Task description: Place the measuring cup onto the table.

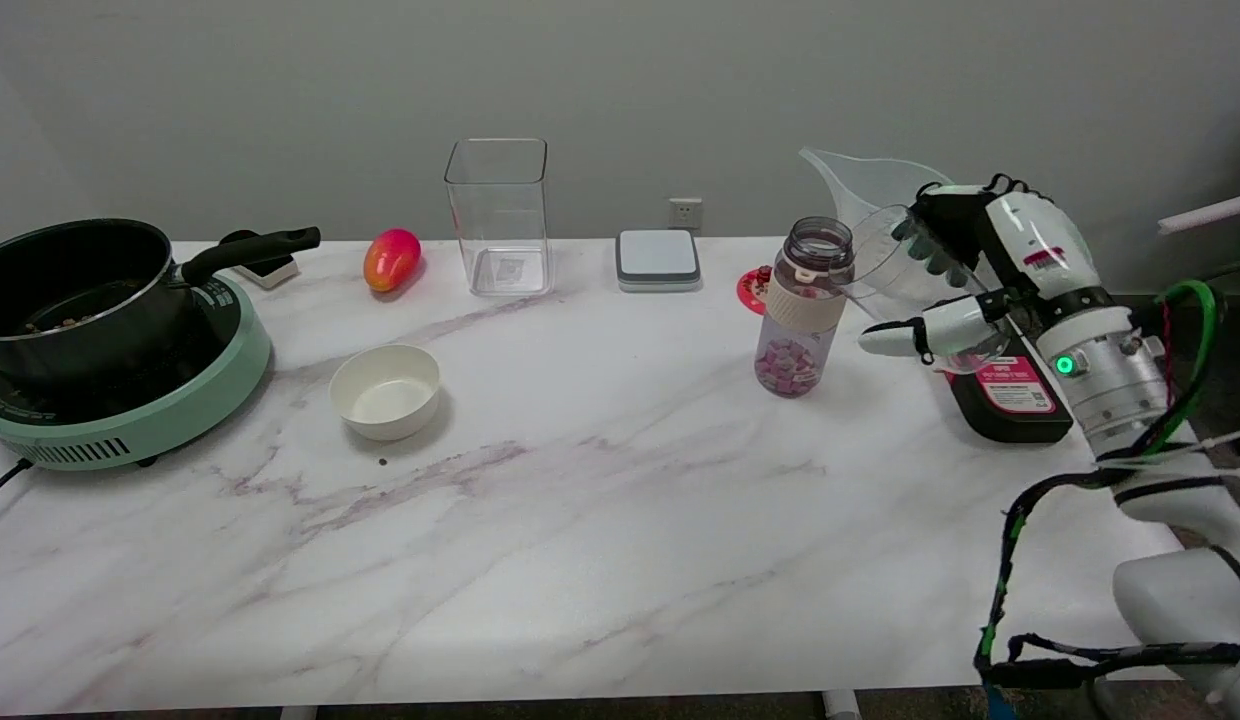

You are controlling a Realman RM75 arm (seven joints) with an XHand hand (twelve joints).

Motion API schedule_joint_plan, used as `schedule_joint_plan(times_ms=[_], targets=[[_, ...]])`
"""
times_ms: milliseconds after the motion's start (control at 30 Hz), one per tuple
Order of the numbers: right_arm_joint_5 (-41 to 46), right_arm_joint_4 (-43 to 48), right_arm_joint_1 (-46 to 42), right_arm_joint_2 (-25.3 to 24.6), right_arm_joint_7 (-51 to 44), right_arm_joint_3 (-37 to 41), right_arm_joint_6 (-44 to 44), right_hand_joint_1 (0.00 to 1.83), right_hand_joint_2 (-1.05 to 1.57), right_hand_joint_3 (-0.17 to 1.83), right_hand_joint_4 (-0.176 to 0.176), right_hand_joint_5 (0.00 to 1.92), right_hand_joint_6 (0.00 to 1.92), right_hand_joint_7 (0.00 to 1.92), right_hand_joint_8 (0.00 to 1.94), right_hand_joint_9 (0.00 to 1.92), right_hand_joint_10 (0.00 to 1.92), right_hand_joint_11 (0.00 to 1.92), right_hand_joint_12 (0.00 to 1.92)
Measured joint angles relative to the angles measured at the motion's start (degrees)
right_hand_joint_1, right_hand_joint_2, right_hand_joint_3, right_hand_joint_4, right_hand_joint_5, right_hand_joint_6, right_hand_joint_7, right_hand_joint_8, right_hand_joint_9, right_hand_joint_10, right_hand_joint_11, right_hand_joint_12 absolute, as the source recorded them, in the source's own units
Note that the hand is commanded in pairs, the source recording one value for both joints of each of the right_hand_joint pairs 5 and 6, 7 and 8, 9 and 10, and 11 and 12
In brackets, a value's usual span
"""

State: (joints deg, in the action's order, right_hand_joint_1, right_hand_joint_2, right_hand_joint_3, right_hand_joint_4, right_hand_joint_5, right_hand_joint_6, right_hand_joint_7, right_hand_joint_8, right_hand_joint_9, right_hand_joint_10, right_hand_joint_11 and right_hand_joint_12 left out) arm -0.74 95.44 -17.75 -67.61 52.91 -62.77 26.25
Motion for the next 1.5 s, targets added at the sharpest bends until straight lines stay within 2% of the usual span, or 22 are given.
schedule_joint_plan(times_ms=[233,367,533,700,1000,1500], targets=[[18.09,-5.68,-1.27,-1.13,-6.96,-7.10,12.21,1.34,1.33,0.42,0.000,1.68,1.68,1.71,1.71,1.64,1.64,1.42,1.42],[26.62,-9.14,-1.31,-1.00,-8.60,-13.25,18.48,1.28,1.43,0.35,0.000,1.72,1.72,1.73,1.73,1.66,1.66,1.44,1.44],[36.16,-14.86,-0.39,-0.40,-6.81,-22.72,26.25,1.25,1.47,0.32,0.000,1.74,1.74,1.74,1.74,1.66,1.66,1.45,1.45],[41.79,-21.23,1.00,-0.19,-1.63,-30.48,32.10,1.24,1.50,0.31,0.000,1.76,1.76,1.74,1.74,1.66,1.66,1.45,1.45],[42.79,-31.87,3.67,-1.84,8.35,-39.10,39.37,1.19,1.57,0.27,0.000,1.78,1.78,1.76,1.76,1.67,1.67,1.49,1.49],[34.13,-41.59,10.64,-5.16,15.66,-45.21,44.53,1.19,1.57,0.25,0.000,1.80,1.80,1.77,1.77,1.69,1.69,1.52,1.52]])
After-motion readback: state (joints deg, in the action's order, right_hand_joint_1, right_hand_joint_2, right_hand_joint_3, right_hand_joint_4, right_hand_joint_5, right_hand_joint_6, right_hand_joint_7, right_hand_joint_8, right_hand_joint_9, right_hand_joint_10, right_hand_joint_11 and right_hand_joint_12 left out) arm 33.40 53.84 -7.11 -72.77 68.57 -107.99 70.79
